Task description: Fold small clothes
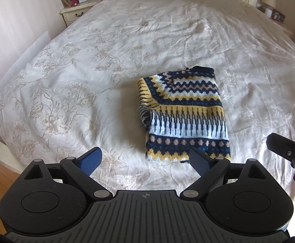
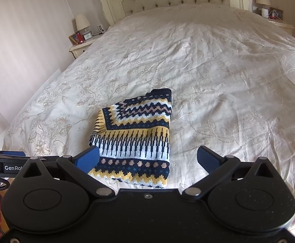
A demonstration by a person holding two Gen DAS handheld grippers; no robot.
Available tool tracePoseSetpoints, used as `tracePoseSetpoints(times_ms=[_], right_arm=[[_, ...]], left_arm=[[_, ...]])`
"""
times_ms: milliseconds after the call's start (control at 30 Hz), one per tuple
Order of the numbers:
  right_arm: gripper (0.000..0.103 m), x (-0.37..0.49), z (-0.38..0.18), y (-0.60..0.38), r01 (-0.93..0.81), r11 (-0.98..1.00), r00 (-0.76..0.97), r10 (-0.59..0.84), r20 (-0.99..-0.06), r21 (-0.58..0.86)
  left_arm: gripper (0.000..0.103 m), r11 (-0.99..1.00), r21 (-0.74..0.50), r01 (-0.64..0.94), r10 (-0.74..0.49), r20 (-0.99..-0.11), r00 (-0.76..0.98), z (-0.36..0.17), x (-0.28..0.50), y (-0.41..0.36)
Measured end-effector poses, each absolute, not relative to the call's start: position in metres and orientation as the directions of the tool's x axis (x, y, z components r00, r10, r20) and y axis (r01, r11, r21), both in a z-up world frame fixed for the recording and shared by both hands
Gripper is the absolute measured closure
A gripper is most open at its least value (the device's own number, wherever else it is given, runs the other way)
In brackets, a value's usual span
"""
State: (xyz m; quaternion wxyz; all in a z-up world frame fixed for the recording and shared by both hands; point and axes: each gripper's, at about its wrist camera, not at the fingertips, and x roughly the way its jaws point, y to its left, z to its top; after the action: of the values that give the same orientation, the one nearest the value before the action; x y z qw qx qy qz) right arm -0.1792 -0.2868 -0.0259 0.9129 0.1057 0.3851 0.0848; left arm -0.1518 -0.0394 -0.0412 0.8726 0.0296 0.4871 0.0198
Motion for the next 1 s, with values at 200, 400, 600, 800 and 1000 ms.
tracePoseSetpoints(times_ms=[200,400,600,800,1000], right_arm=[[0.001,-0.1774,-0.0267,-0.2864,-0.072,0.963,0.686,0.238,-0.688,0.261],[0.001,-0.1768,-0.0271,-0.2867,-0.072,0.962,0.686,0.239,-0.688,0.263],[0.001,-0.1747,-0.0284,-0.2865,-0.07,0.961,0.683,0.242,-0.689,0.268],[0.001,-0.1732,-0.0295,-0.2864,-0.069,0.96,0.681,0.243,-0.691,0.27],[0.001,-0.1719,-0.0304,-0.2864,-0.069,0.96,0.679,0.244,-0.692,0.271]], left_arm=[[0.01,0.999,0.049,-0.019,0.052,-0.861,0.507,-0.0438,-0.1496,-0.0367],[0.01,0.999,0.045,-0.019,0.049,-0.866,0.498,-0.0454,-0.1474,-0.0366],[0.01,0.999,0.046,-0.016,0.048,-0.868,0.494,-0.0466,-0.1462,-0.037],[0.01,0.999,0.046,-0.017,0.049,-0.869,0.493,-0.0468,-0.1459,-0.0376],[0.01,0.999,0.044,-0.015,0.046,-0.872,0.488,-0.0507,-0.145,-0.0392]])
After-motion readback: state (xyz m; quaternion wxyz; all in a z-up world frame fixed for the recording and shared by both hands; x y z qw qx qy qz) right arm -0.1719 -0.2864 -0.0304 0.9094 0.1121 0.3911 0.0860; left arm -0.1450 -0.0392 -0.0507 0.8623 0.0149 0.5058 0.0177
